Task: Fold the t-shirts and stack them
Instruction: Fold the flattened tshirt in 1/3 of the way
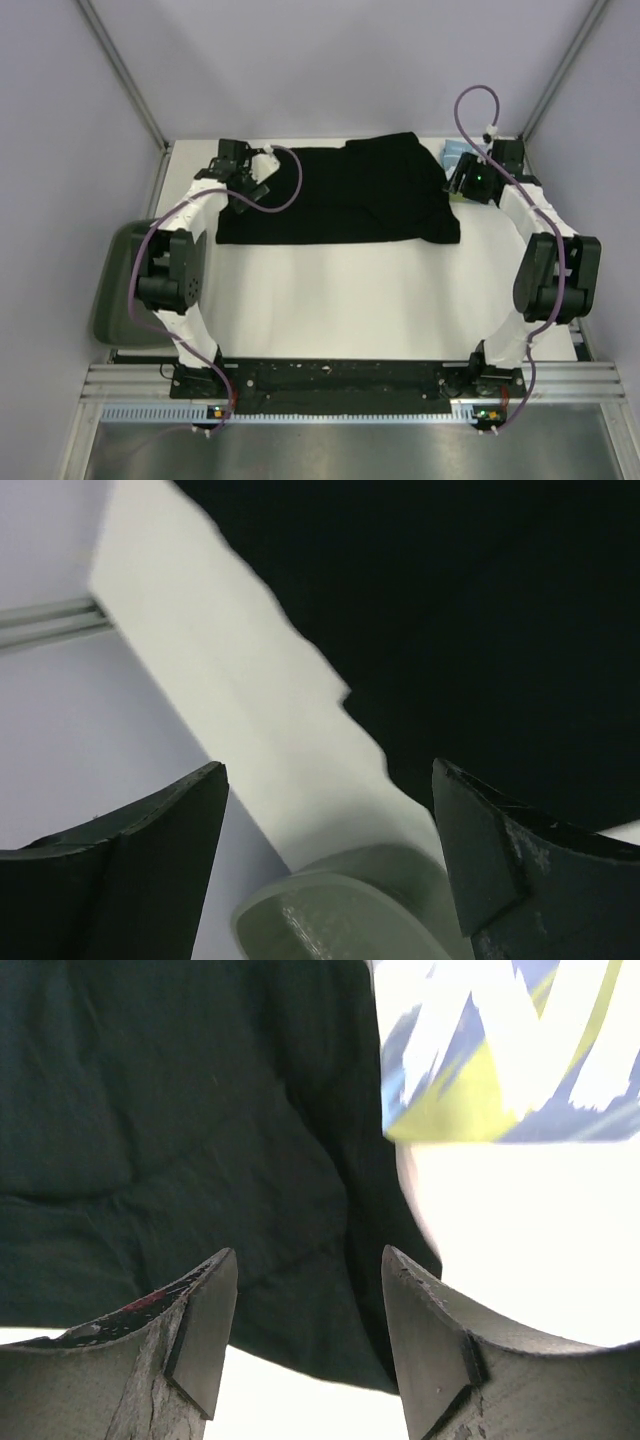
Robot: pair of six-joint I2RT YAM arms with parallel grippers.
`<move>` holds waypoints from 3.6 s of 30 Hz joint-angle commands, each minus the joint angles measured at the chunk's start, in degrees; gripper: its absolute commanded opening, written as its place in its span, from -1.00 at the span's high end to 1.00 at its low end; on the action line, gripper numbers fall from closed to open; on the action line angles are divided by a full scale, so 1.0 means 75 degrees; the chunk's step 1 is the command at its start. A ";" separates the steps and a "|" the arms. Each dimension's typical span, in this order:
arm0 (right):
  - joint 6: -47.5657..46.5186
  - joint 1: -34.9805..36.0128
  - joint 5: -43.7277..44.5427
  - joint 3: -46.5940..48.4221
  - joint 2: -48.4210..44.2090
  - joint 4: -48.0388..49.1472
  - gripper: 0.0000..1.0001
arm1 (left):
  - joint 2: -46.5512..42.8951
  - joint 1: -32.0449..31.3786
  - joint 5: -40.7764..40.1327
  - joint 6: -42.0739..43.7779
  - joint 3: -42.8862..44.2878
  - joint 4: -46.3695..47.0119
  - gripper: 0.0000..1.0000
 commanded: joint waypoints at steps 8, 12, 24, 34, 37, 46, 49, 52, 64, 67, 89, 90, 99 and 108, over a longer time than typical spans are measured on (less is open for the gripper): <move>-0.0028 -0.0353 -0.0509 -0.1872 -0.0761 -0.0445 0.01 | -0.1087 -0.0004 0.1754 0.2222 -0.2420 -0.0266 0.00; -0.0029 -0.0388 -0.0544 -0.2119 -0.0774 -0.0329 -0.04 | -0.1018 0.0019 0.1944 0.2609 -0.2865 0.0237 -0.16; 0.0006 -0.0693 -0.0415 -0.2283 -0.0270 0.0070 0.30 | -0.0221 0.0043 0.1043 0.2879 -0.3030 0.1047 -0.08; -0.0075 -0.0810 -0.1187 -0.2517 -0.0328 0.0387 0.49 | -0.0372 0.0136 0.1265 0.2691 -0.3194 0.1106 1.00; -0.0040 -0.0810 -0.1282 -0.2704 -0.0643 0.0317 0.44 | -0.0466 0.0137 0.1276 0.2762 -0.3299 0.1176 1.00; -0.0134 -0.0635 -0.0743 -0.2752 -0.1723 -0.0211 0.27 | -0.0666 0.0137 0.1393 0.2762 -0.3382 0.1399 1.00; -0.0228 -0.0331 -0.0650 -0.2705 -0.1419 -0.0211 0.08 | -0.0677 0.0137 0.1394 0.2750 -0.3382 0.1399 1.00; -0.0298 -0.0154 -0.0451 -0.2588 -0.1056 -0.0153 0.02 | -0.0701 0.0137 0.1359 0.2750 -0.3394 0.1376 1.00; -0.0193 -0.0446 0.0370 -0.2869 -0.0854 0.0060 1.00 | -0.1005 0.0160 0.1054 0.2901 -0.3487 0.0990 1.00; -0.0379 -0.0704 0.0288 -0.2788 -0.1077 -0.0536 1.00 | -0.1321 0.0195 0.1054 0.3264 -0.3791 0.0802 1.00; -0.2454 -0.0541 0.3182 -0.1967 -0.0692 -0.4992 1.00 | -0.2329 0.0184 0.2764 0.4613 -0.3909 -0.4540 1.00; -0.2489 -0.0494 0.3194 -0.1944 -0.0668 -0.5039 1.00 | -0.2388 0.0137 0.2800 0.4636 -0.3990 -0.4681 1.00; -0.3332 -0.0143 0.3287 -0.2200 -0.0491 -0.6141 1.00 | -0.3161 -0.0473 0.2776 0.4531 -0.4882 -0.4811 1.00; -0.3650 -0.0060 0.3148 -0.2728 -0.1417 -0.5965 0.85 | -0.3525 -0.0754 0.2613 0.4695 -0.5186 -0.5315 0.79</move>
